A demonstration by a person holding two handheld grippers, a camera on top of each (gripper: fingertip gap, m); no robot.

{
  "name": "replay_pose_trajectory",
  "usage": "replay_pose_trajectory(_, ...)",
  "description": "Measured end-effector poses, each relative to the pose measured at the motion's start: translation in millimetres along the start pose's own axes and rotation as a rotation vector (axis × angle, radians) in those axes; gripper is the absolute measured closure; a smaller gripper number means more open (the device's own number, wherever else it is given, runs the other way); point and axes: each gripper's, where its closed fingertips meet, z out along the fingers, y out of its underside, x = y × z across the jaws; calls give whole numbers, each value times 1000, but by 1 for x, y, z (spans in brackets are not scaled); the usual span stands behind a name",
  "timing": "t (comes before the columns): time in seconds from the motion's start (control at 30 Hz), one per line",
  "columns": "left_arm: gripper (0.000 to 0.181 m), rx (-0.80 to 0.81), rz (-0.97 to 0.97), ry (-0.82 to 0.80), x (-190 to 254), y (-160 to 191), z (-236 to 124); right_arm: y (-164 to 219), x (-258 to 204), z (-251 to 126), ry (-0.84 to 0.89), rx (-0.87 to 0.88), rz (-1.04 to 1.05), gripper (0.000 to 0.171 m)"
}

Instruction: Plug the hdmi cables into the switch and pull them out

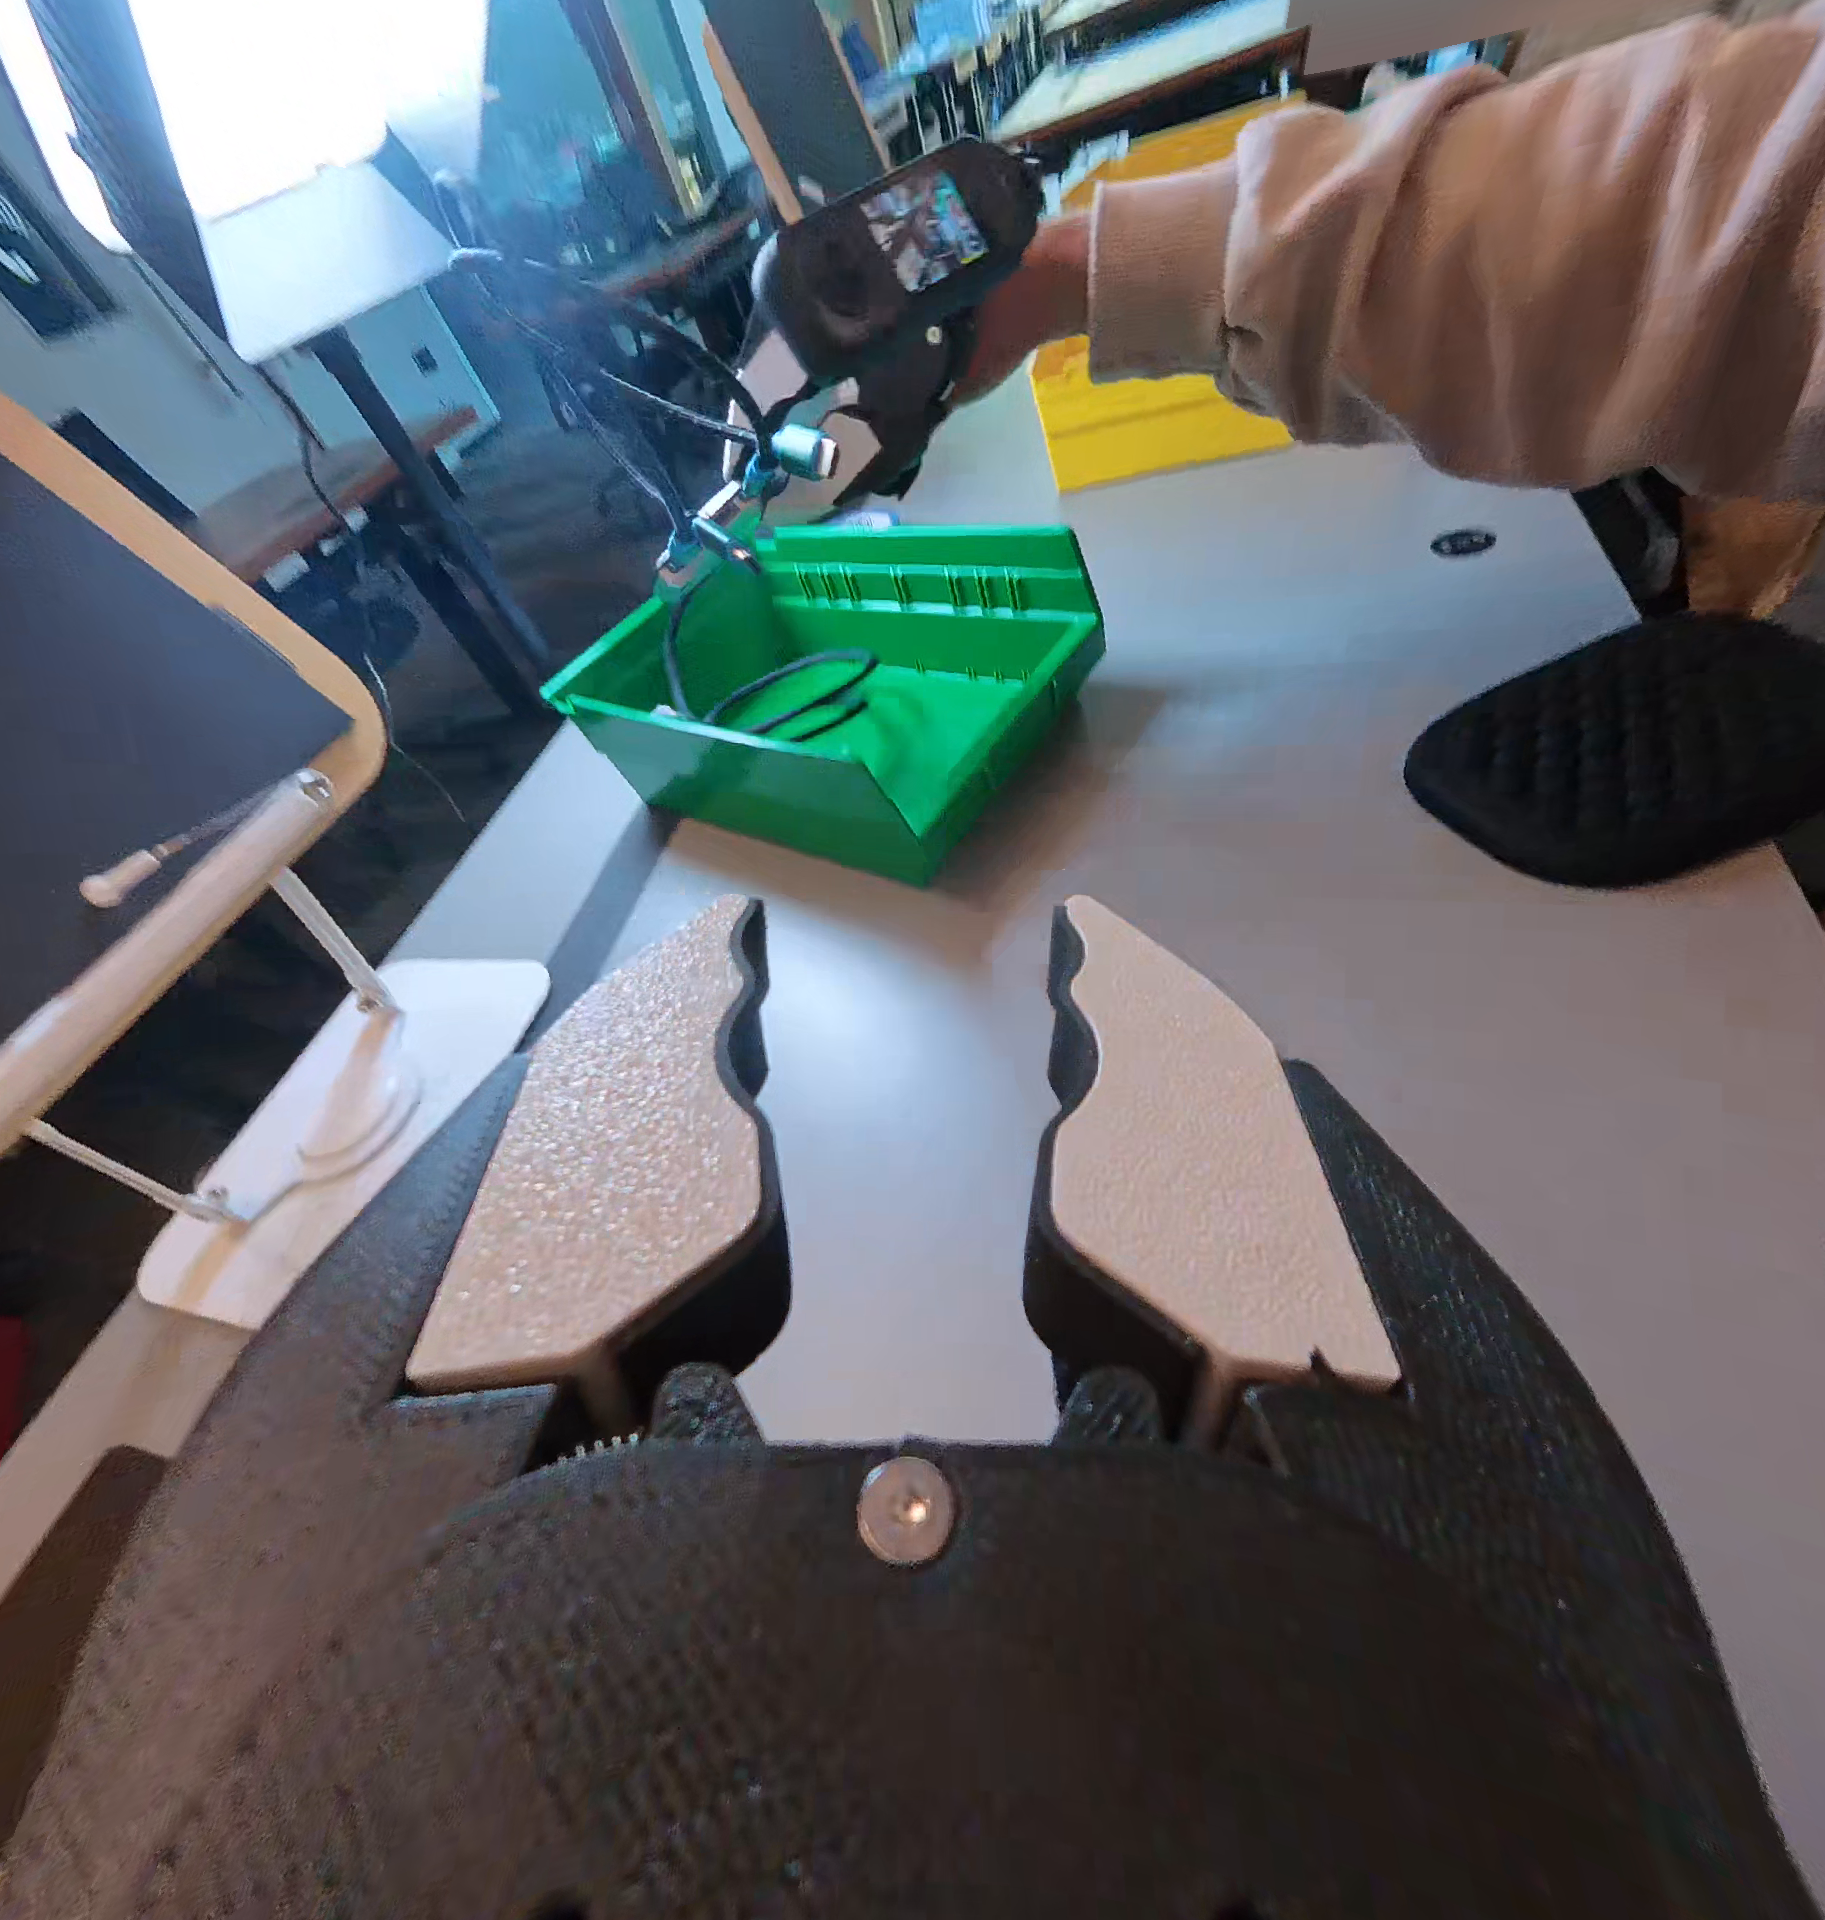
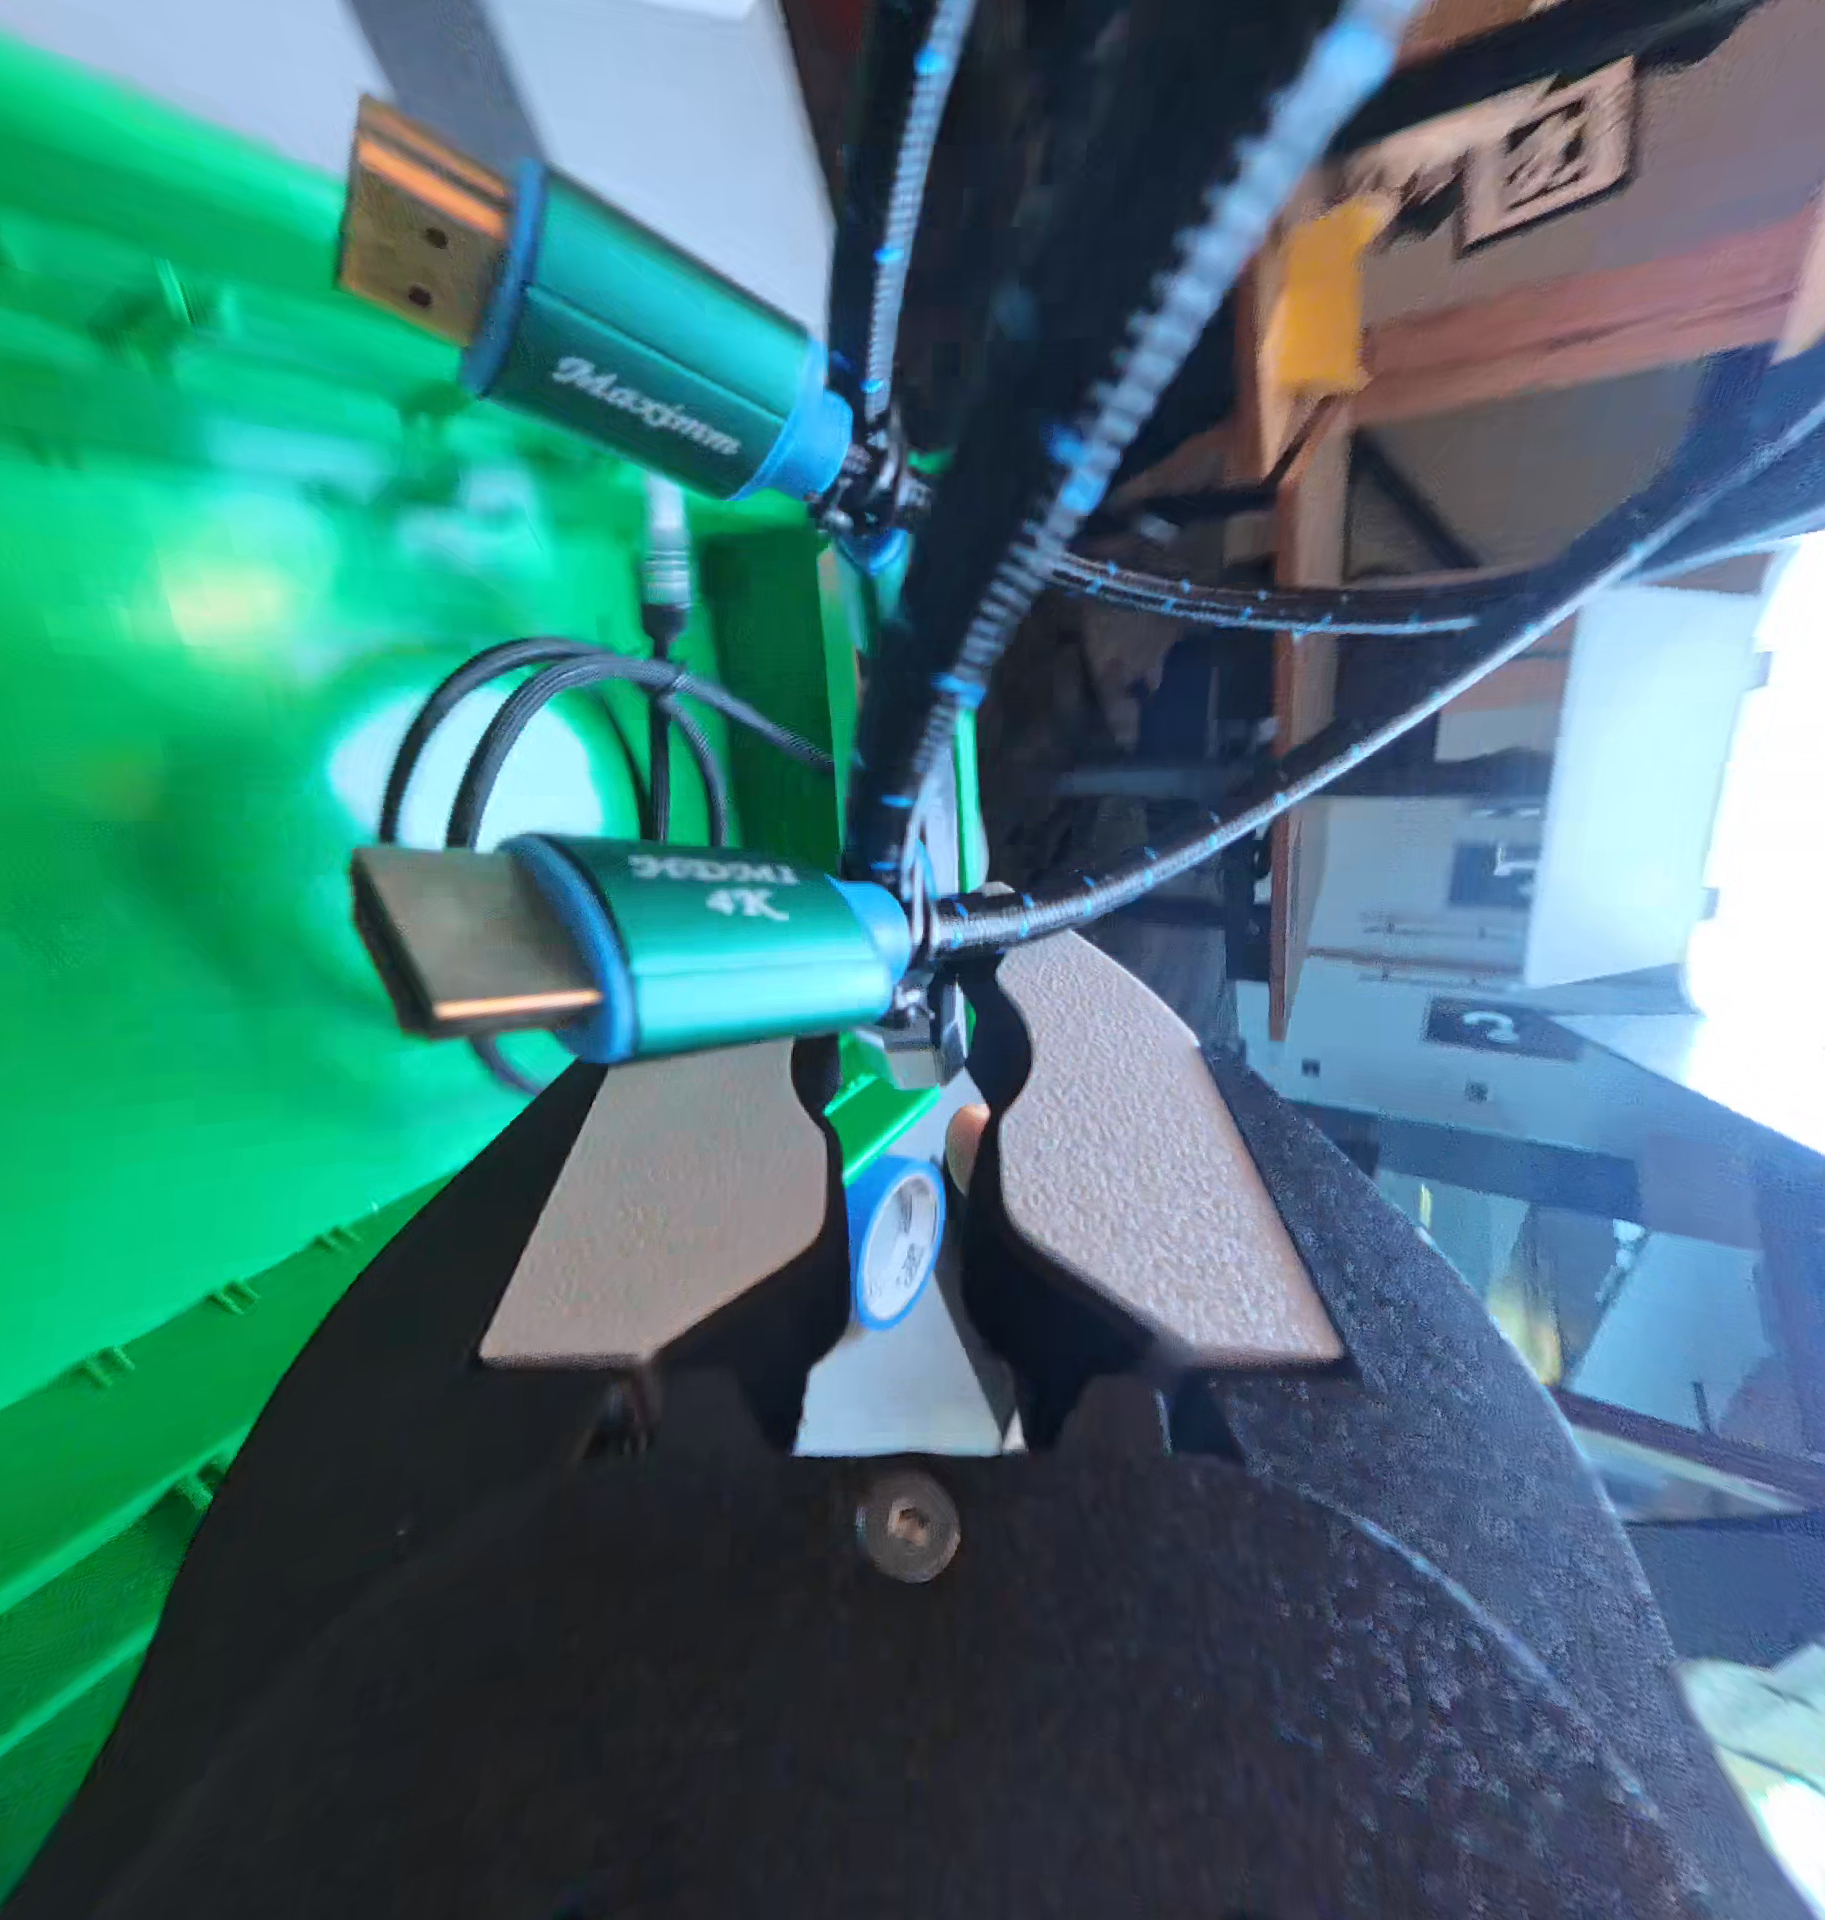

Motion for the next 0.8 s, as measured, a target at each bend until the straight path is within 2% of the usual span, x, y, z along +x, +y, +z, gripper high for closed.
replay_pose_trajectory(0.13, 128, -79, -17, 14, 11, 37, 7, 31, -39, 42, -87, -196, -167, 150)
replay_pose_trajectory(0.33, 132, -99, -118, 20, 14, 81, 23, 44, -65, 64, -114, -390, -405, 145)
replay_pose_trajectory(0.43, 130, -133, -150, 17, 14, 99, 27, 44, -70, 61, -132, -357, -364, 140)
replay_pose_trajectory(0.6, 130, -136, -135, -39, 4, 102, 13, 30, -69, 17, -281, -158, -31, 123)
replay_pose_trajectory(0.8, 130, -86, -170, -127, -19, 93, -6, 5, -45, -47, -269, 100, 231, 128)
